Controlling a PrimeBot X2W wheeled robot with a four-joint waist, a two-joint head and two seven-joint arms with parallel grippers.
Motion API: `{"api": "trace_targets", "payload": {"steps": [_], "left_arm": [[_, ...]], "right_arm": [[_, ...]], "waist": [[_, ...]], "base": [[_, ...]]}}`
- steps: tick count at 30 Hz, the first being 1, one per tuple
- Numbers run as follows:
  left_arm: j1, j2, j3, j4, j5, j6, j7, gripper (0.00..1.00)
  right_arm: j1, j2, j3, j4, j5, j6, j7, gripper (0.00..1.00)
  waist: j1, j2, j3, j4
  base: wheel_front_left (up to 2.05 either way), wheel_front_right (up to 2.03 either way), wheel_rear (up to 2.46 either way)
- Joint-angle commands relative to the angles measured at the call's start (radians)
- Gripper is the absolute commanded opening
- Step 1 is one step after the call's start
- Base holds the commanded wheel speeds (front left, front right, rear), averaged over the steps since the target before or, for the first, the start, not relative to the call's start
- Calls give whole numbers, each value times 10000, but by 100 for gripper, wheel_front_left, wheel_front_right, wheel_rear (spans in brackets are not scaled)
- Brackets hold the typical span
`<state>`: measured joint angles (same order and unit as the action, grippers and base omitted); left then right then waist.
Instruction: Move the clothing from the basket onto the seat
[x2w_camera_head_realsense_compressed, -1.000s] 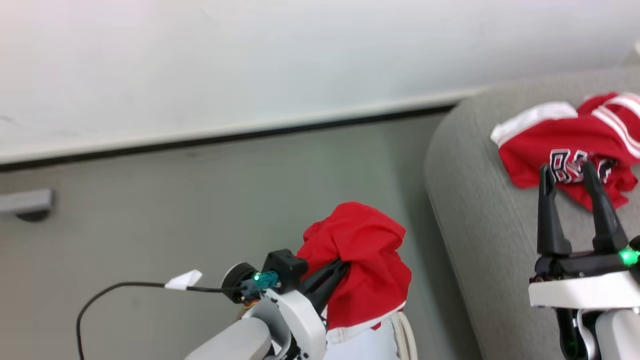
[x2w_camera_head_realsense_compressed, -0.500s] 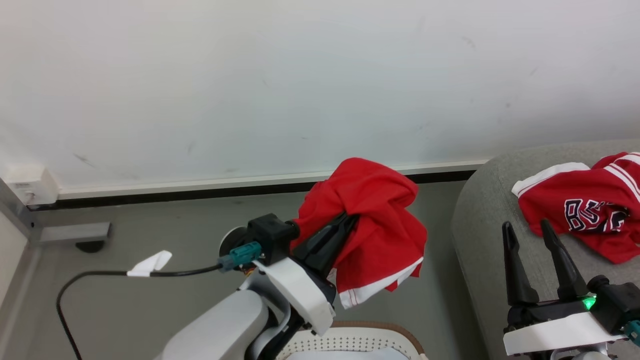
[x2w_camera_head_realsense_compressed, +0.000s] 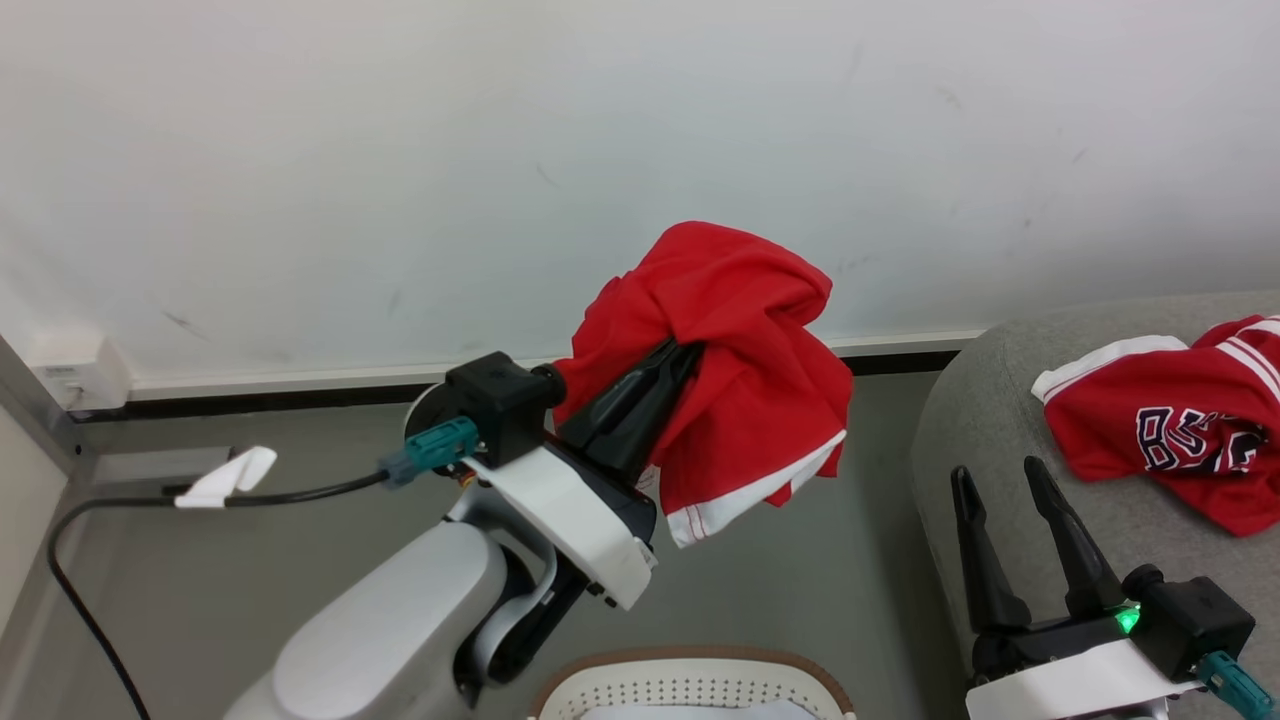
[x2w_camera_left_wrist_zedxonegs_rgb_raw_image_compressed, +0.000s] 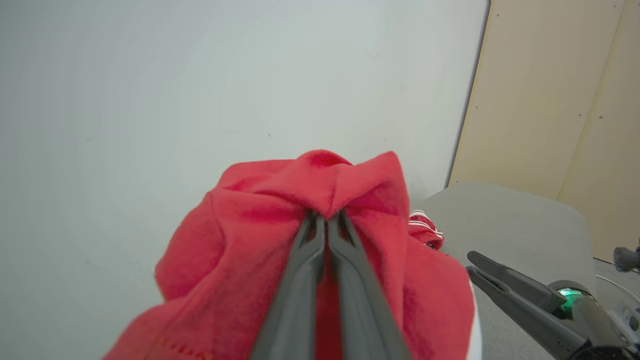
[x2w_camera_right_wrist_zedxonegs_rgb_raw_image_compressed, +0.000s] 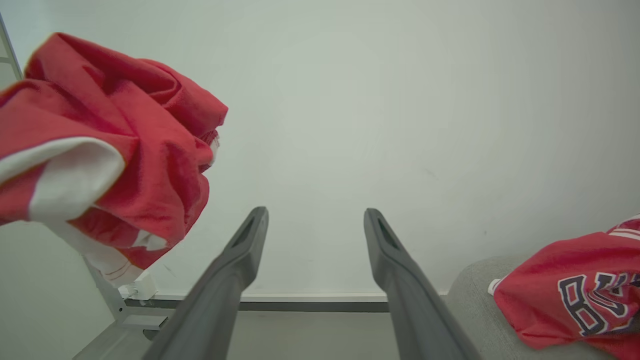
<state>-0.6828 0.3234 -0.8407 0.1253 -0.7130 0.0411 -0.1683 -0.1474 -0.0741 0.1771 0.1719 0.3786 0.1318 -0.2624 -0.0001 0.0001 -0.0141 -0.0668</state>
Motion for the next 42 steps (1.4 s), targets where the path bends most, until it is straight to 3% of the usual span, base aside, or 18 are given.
{"api": "trace_targets", "payload": {"steps": [1,11,22,42], "left_arm": [[-44,85,69,-83,-102,46,-15,0],[66,187,66,-120,-184,112,-51,0],[245,-31,-130,333,-283,-3,-168,0],[540,-886,-1088,995,-234,-437,-203,0]], "right_arm": [[29,-27,33,40,47,-23,-16,100],[-184,-283,637,49,-281,-23,-16,100],[-740,-1127,3060,65,-314,-23,-16,100],[-2412,-655,3993,2117,-331,-23,-8,100]], "waist": [[1,-1,56,-16],[1,-1,249,-19],[1,-1,314,168],[1,-1,47,1333]], "base": [[0,0,0],[0,0,0],[0,0,0],[0,0,0]]}}
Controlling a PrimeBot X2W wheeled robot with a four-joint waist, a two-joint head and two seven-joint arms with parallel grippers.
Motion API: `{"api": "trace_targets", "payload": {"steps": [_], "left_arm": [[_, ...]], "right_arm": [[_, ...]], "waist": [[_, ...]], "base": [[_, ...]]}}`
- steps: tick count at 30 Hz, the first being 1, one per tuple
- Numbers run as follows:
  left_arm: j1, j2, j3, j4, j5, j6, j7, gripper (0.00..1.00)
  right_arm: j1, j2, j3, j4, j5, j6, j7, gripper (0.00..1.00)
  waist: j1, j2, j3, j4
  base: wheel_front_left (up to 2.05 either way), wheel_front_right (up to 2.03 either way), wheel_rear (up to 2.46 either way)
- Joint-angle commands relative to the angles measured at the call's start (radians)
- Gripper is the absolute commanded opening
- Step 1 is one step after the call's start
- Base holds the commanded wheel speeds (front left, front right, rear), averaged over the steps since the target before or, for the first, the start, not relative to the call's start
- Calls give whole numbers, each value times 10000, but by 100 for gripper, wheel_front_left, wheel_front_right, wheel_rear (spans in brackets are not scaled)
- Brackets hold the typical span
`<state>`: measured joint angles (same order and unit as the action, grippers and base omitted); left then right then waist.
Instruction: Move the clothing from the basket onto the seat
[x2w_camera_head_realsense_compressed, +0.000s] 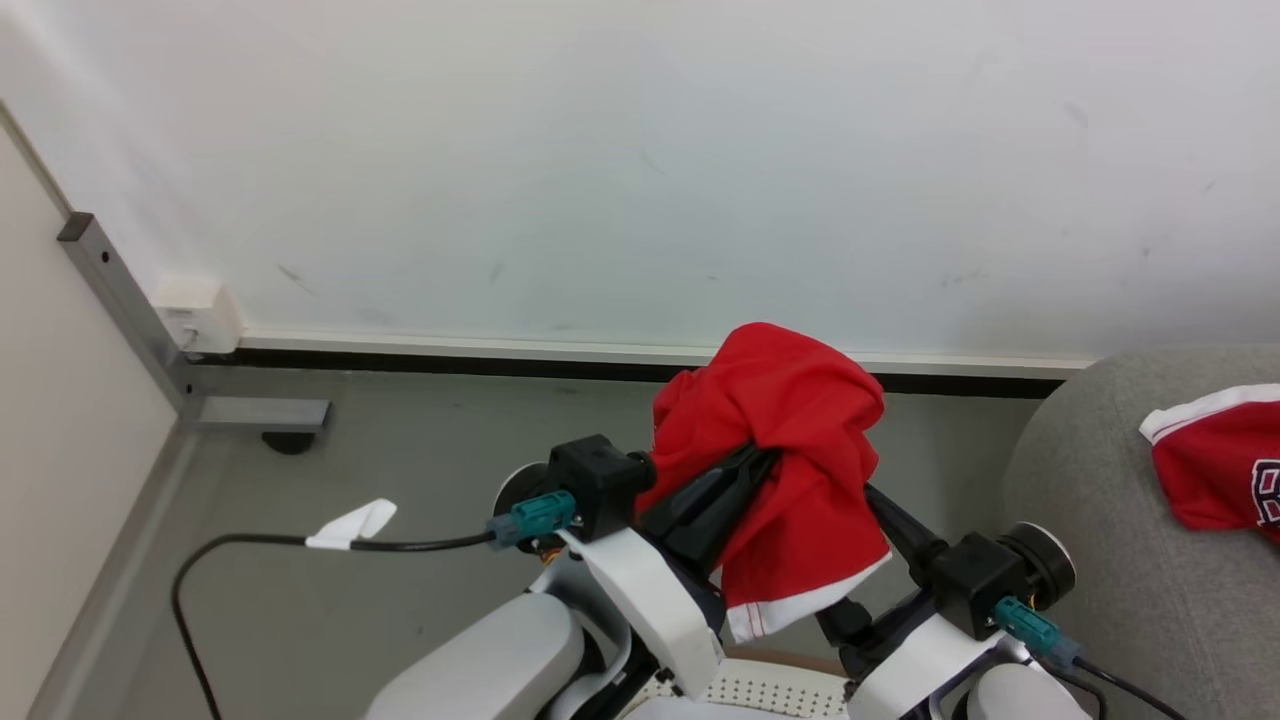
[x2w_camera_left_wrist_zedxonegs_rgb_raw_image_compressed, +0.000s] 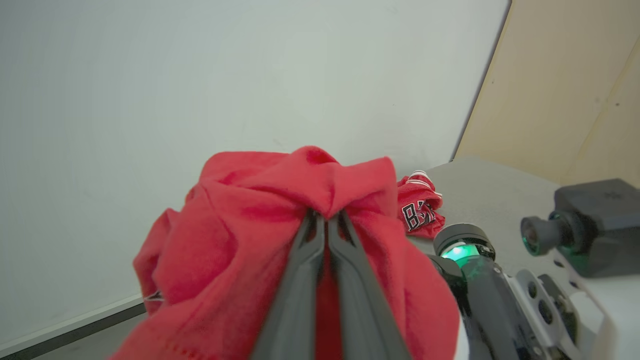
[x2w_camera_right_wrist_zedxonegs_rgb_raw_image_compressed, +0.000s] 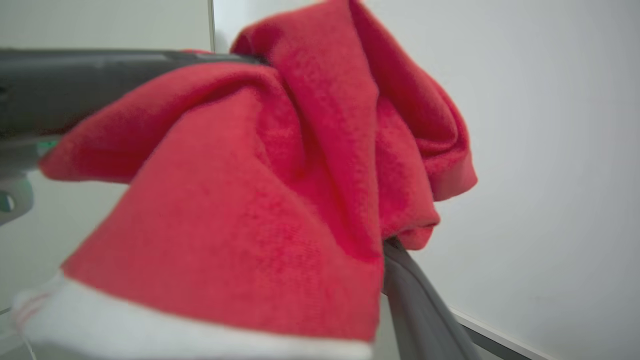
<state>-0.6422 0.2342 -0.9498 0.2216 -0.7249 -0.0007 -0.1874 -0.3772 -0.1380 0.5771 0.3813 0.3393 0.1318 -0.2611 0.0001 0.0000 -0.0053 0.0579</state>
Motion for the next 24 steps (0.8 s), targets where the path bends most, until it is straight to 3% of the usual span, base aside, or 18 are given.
{"api": "trace_targets", "payload": {"steps": [1,2,3,4,24], "left_arm": [[150,-20,-32,63,-124,-38,-15,0],[160,-48,-63,93,-135,-51,-20,0],[167,-77,-81,116,-150,-44,-22,0],[185,-94,-90,135,-165,-32,-28,0],[289,67,-153,250,-164,106,-34,0]], "right_arm": [[-182,-13,47,68,118,-23,-24,100],[-227,-5,85,142,166,-23,-27,82],[-273,0,122,211,201,-23,-29,38],[-322,17,147,237,256,-23,-31,0],[297,55,-378,-320,963,-23,-36,0]], "waist": [[-1,0,-60,146],[-1,0,-83,203],[-1,0,-102,255],[-1,0,-118,298],[-1,0,-134,293]], "base": [[0,0,0],[0,0,0],[0,0,0],[0,0,0],[0,0,0]]}}
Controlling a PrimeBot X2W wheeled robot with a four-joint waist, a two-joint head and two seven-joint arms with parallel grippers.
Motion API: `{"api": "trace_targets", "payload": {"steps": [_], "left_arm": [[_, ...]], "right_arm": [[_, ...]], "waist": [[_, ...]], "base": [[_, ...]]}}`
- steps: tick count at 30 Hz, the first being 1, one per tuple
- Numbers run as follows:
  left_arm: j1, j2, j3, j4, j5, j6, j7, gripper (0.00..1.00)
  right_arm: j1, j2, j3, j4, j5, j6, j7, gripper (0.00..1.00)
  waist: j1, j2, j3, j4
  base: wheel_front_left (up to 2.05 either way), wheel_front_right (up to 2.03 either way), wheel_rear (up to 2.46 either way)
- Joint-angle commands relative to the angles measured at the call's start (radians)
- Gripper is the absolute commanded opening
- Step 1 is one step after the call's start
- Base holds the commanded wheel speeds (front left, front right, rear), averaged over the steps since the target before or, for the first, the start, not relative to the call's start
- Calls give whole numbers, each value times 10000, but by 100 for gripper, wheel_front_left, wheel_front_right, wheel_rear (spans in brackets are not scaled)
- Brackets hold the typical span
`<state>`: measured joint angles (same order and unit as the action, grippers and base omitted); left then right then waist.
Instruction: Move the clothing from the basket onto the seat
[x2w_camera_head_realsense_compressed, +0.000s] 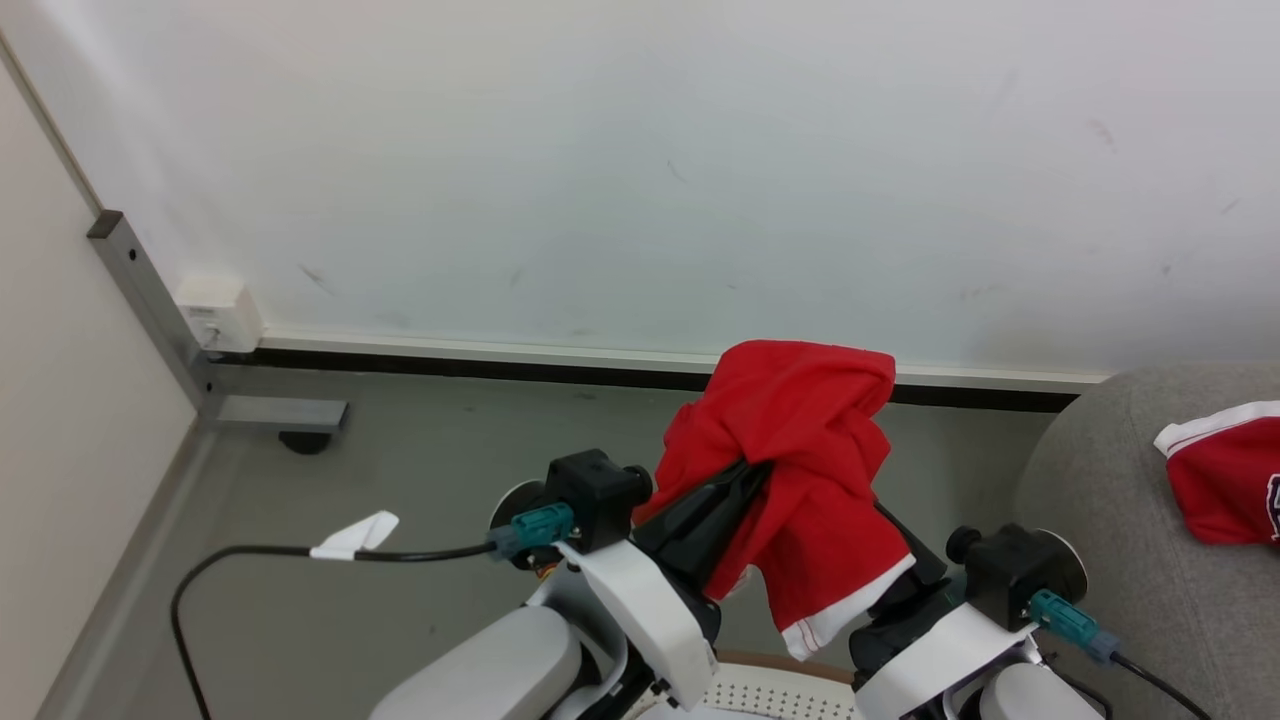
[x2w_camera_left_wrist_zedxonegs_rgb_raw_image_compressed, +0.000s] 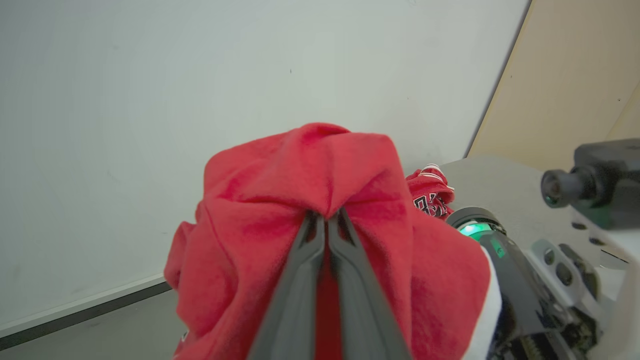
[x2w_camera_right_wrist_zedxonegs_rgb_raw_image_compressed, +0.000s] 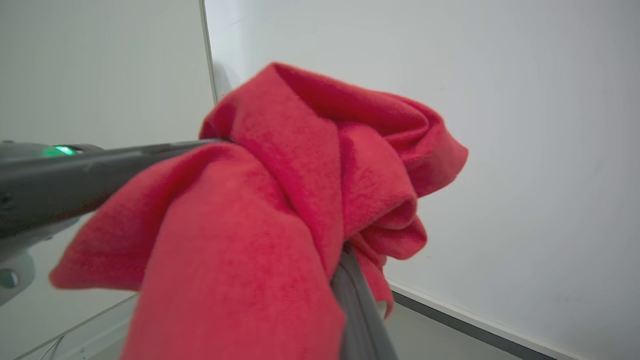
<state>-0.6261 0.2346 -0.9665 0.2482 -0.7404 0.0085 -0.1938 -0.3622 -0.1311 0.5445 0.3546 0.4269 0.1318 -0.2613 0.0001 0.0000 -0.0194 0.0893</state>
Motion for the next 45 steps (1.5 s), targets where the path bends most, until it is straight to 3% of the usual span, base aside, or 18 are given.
{"api": "trace_targets", "payload": {"steps": [1,3,4,6,7,8,17,29,45], "left_arm": [[131,63,4,-20,-7,22,32,0],[138,69,-31,-17,-14,11,53,0],[142,69,-41,-19,-14,20,50,11],[178,69,-57,-38,-33,32,27,48],[205,76,-83,-50,-48,5,36,91],[217,70,-91,-92,-58,-41,-8,100],[352,212,-145,-211,102,-20,-205,100],[220,487,-89,-563,808,-143,-607,100],[150,804,-167,-563,1153,-66,-586,100]], "right_arm": [[175,17,-98,-69,139,-23,-35,0],[204,78,-208,-86,271,-23,-35,0],[218,110,-272,-107,335,-23,-35,0],[297,176,-449,-144,414,-23,-35,0],[337,191,-557,-172,409,-23,-35,0],[377,195,-666,-189,375,-23,-33,0],[518,333,-1609,-471,235,-23,-34,0],[720,262,-2927,-1171,155,-23,-28,0],[1008,355,-3505,-1900,-136,-23,-28,0]], "waist": [[-1,0,14,-44],[-1,0,28,-92],[-1,0,33,-119],[-1,0,49,-191],[-1,0,66,-237],[-1,0,85,-282],[-1,0,360,-1160],[-1,0,1022,-3045],[-1,0,1550,-5357]], "base": [[0,0,0],[0,0,0],[0,0,0],[0,0,0],[0,0,0],[0,0,0],[0,0,0],[0,0,0],[0,0,0]]}}
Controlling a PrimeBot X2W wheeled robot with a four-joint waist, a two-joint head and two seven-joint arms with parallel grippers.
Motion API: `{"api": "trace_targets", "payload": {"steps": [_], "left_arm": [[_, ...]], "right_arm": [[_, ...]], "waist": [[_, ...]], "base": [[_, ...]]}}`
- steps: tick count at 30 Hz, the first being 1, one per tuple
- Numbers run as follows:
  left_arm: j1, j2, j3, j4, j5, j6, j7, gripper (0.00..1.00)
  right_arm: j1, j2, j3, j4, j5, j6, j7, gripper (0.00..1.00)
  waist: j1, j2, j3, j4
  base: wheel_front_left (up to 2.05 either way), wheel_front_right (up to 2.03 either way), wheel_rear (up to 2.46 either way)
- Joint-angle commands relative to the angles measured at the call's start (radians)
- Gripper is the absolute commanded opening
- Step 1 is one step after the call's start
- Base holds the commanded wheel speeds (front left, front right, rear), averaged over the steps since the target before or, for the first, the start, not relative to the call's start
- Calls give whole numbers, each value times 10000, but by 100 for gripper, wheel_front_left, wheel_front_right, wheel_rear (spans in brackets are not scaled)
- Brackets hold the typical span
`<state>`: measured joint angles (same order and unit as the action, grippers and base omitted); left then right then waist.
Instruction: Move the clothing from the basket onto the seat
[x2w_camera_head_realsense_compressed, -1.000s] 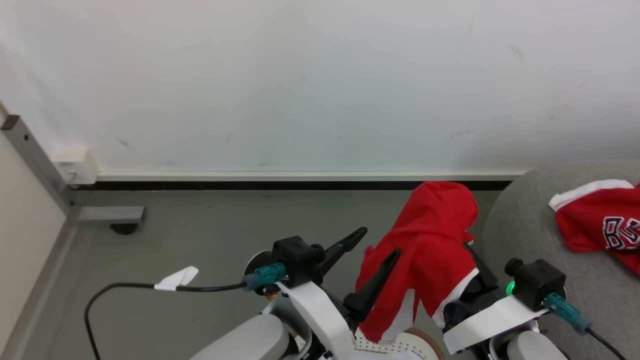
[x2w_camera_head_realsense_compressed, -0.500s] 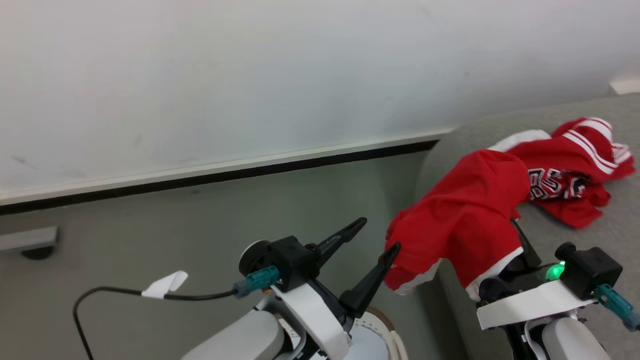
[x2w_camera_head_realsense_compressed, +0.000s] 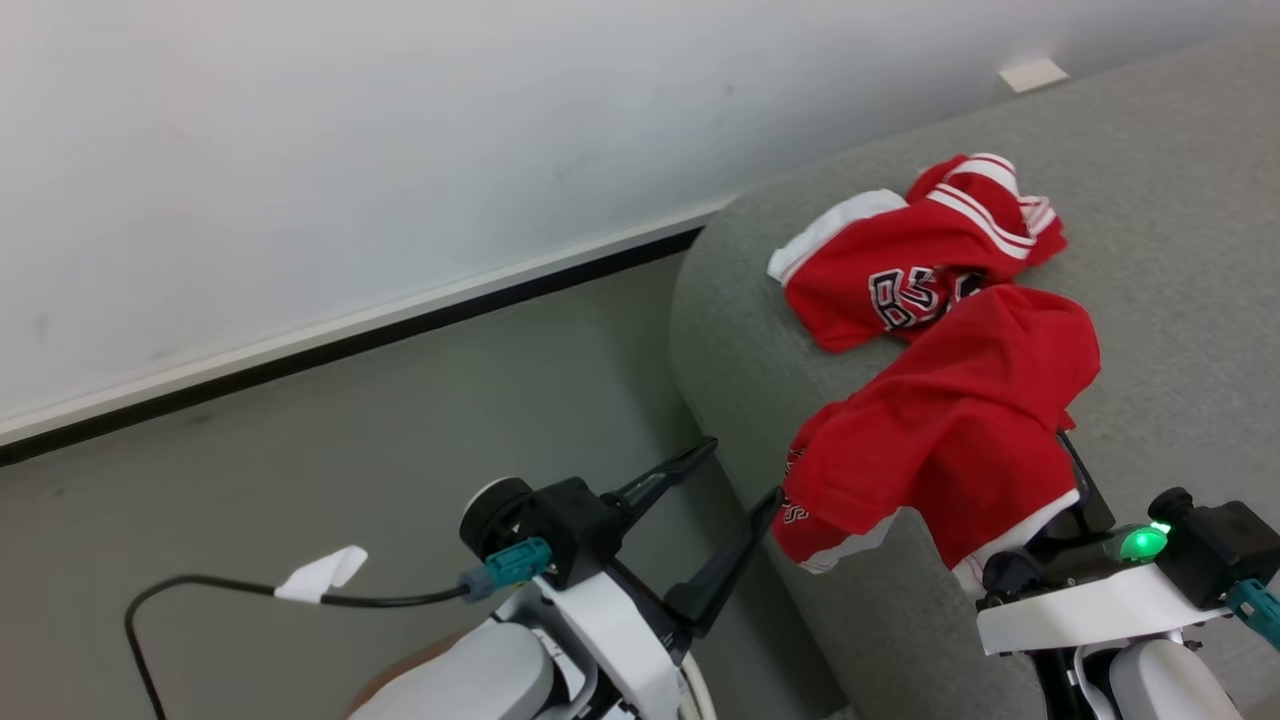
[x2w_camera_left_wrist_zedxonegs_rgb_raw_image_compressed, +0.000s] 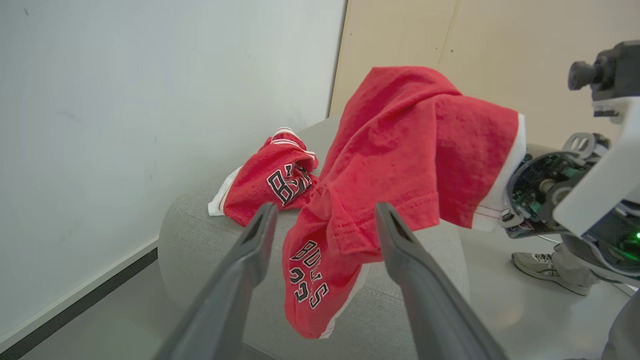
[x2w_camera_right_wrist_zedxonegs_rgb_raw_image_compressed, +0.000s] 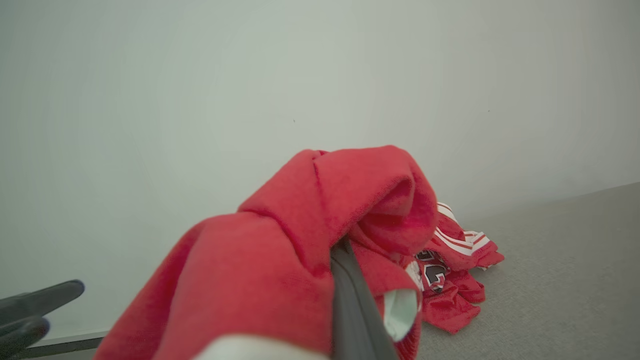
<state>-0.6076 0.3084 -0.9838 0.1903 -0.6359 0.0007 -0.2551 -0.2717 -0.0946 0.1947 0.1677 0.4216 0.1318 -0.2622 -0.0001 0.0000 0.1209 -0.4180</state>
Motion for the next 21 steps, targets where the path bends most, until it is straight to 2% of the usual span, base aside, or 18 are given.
{"api": "trace_targets", "payload": {"steps": [1,12,21], "left_arm": [[-71,80,-26,1,131,24,61,100],[-242,213,-114,-141,162,0,211,100],[-499,577,-68,-516,240,65,513,100]], "right_arm": [[129,30,-97,-105,-94,-23,-19,0],[51,18,-719,-421,-216,-23,-19,0],[-1076,-901,-2137,-454,-640,-23,16,0]], "waist": [[1,0,225,-446],[1,0,584,-599],[1,0,1489,-169]], "base": [[0,0,0],[0,0,0],[0,0,0]]}}
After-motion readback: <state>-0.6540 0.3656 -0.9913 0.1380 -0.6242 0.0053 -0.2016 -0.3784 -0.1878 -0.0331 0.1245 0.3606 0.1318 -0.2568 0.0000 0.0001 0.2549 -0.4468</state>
